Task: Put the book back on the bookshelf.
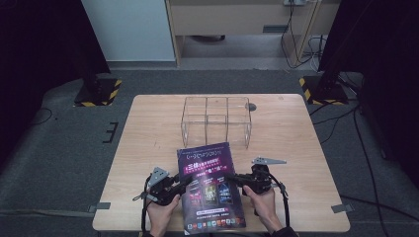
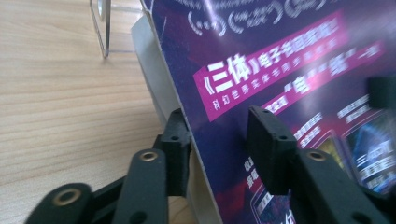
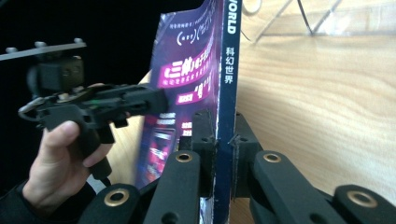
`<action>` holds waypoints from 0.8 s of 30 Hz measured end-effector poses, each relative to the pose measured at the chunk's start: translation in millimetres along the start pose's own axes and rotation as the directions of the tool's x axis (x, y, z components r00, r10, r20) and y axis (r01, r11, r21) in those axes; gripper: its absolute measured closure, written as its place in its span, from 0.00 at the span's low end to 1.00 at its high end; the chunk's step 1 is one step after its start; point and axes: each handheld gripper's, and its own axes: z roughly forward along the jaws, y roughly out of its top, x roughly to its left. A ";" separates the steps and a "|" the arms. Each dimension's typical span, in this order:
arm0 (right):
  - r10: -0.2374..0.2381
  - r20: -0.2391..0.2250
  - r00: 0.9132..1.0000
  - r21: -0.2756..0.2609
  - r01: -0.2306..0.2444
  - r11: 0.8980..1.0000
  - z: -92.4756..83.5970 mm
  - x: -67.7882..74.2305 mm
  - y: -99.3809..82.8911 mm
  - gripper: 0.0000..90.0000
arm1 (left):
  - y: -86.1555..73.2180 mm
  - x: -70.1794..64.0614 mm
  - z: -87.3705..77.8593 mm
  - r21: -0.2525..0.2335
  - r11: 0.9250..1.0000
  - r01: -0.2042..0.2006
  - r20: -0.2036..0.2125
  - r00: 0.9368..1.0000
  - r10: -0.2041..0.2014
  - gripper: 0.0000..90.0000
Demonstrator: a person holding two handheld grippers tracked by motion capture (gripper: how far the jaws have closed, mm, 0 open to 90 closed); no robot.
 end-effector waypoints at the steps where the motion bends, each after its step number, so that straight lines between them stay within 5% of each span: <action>1: -0.003 -0.005 1.000 0.001 0.003 1.000 -0.7 2.5 1.4 0.94 | 0.0 0.0 0.0 0.000 1.000 0.000 0.000 1.000 0.000 0.56; 7: -0.036 -0.021 0.999 -0.009 0.036 0.999 -2.2 12.5 7.3 0.94 | 0.0 13.9 -2.4 0.010 1.000 0.029 -0.048 0.998 -0.029 0.44; 10: -0.058 -0.020 0.998 -0.028 0.057 0.998 -4.0 16.7 12.8 0.94 | -0.6 23.1 -6.3 0.008 1.000 0.022 -0.112 0.993 -0.021 0.40; 17: -0.087 -0.010 0.996 -0.058 0.086 0.995 -7.9 26.1 23.7 0.94 | -2.4 38.5 -9.8 0.037 0.998 0.051 -0.162 0.986 -0.044 0.35; 24: -0.145 -0.005 0.989 -0.119 0.143 0.983 -18.0 44.5 43.4 0.94 | -6.3 52.4 -5.0 0.121 0.992 0.042 -0.250 0.968 -0.011 0.32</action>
